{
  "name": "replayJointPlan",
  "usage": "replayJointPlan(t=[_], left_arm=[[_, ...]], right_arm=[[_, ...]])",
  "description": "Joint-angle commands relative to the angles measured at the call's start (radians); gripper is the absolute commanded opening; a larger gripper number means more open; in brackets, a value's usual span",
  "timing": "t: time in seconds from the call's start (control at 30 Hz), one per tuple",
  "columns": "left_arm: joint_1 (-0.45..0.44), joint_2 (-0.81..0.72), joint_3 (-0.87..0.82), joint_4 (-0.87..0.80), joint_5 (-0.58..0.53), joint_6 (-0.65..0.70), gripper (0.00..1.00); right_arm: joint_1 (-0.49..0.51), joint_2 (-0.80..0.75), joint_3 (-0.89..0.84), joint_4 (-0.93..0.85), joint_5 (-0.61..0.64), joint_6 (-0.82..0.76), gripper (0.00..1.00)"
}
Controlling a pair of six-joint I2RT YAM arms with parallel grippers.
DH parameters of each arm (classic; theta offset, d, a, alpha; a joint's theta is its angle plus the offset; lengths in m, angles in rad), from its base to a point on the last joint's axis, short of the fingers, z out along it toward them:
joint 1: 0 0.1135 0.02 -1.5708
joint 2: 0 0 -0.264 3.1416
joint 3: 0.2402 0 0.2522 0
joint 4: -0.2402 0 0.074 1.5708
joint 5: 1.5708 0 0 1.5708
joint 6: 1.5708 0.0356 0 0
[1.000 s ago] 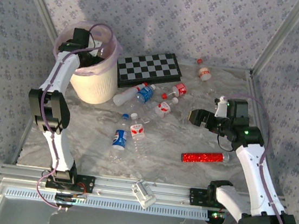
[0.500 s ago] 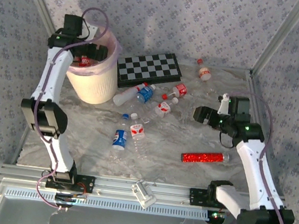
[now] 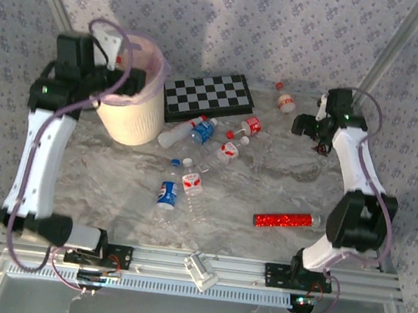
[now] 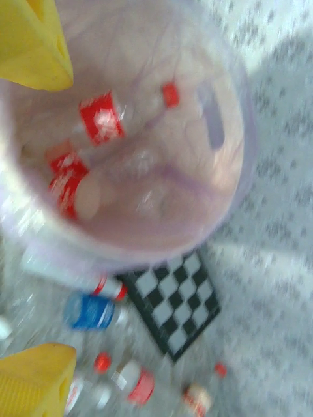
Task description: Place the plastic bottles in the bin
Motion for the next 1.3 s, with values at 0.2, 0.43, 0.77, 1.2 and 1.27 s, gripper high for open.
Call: replayJointPlan(t=[0.2,0.43,0.77,1.2,1.27], left_arm=[[-0.306,-0.305,-0.506,0.264,-0.004,-0.306,0.97],[-0.374,-0.409,-0.836,0.444,0.053,-0.517,0.96],[-0.378,-0.492,-0.963,0.514,0.064,-0.606,0.95],[-0.377,-0.490,-0.951,0.497,0.049,-0.605,0.94],[-0.378,-0.484,-0.949,0.504,0.058,-0.607,0.94]], right_arm=[[0.003,0.488,0.504,-0.245,0.056,-0.116,0.79],[0.005,0.704,0.746,-0.343,-0.003,-0.138,0.86],[0.005,0.875,0.907,-0.363,-0.117,-0.101,0.91],[-0.007,0.838,0.831,-0.324,-0.122,-0.095,0.72],[-0.009,0.820,0.814,-0.319,-0.123,-0.109,0.69]])
